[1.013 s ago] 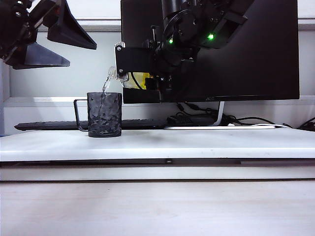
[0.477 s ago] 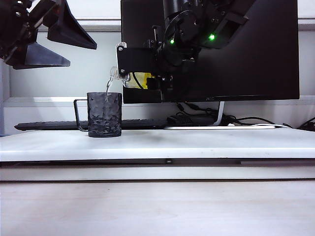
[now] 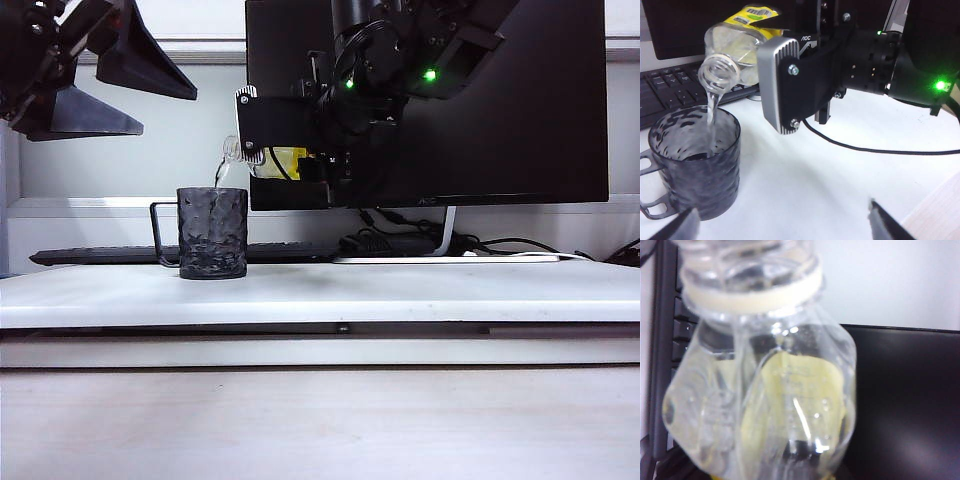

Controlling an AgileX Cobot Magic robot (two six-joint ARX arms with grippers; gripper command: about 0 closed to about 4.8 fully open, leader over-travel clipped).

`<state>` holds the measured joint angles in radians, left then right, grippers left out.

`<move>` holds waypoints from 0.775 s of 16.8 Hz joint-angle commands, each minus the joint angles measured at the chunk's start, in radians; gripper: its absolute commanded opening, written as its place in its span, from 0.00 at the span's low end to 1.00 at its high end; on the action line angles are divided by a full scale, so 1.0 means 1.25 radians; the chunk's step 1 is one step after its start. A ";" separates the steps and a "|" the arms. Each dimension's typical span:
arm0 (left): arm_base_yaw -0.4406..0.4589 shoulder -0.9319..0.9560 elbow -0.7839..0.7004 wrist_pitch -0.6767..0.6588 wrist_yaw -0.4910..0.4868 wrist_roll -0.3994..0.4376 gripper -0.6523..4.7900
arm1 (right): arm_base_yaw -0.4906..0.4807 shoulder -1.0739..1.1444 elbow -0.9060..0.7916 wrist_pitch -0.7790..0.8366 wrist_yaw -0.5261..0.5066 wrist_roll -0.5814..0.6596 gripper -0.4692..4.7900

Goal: Carefully pick up the bottle and pour some water from the bottle into the cup.

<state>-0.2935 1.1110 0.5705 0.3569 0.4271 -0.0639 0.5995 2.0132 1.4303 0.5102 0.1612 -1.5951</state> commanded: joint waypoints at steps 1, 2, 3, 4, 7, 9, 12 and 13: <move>0.001 -0.003 0.002 0.009 0.006 0.003 1.00 | 0.002 -0.009 0.008 0.038 0.001 -0.003 0.49; 0.001 -0.003 0.002 0.009 0.006 0.003 1.00 | 0.002 -0.009 0.008 0.038 0.001 -0.003 0.49; 0.001 -0.003 0.002 0.009 0.006 0.003 1.00 | 0.002 -0.009 0.008 0.038 0.001 -0.003 0.49; 0.001 -0.003 0.002 0.009 0.006 0.003 1.00 | 0.002 -0.009 0.008 0.038 0.002 -0.003 0.49; 0.001 -0.003 0.002 0.009 0.006 0.003 1.00 | 0.002 -0.009 0.008 0.038 0.002 -0.003 0.49; 0.001 -0.003 0.002 0.009 0.006 0.003 1.00 | 0.002 -0.009 0.008 0.039 0.001 -0.003 0.49; 0.001 -0.003 0.002 0.009 0.006 0.003 1.00 | 0.002 -0.009 0.008 0.039 0.002 -0.017 0.49; 0.001 -0.003 0.002 0.009 0.006 0.003 1.00 | 0.002 -0.009 0.008 0.039 0.001 -0.026 0.49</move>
<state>-0.2939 1.1110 0.5705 0.3569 0.4271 -0.0639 0.5995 2.0132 1.4300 0.5106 0.1612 -1.6161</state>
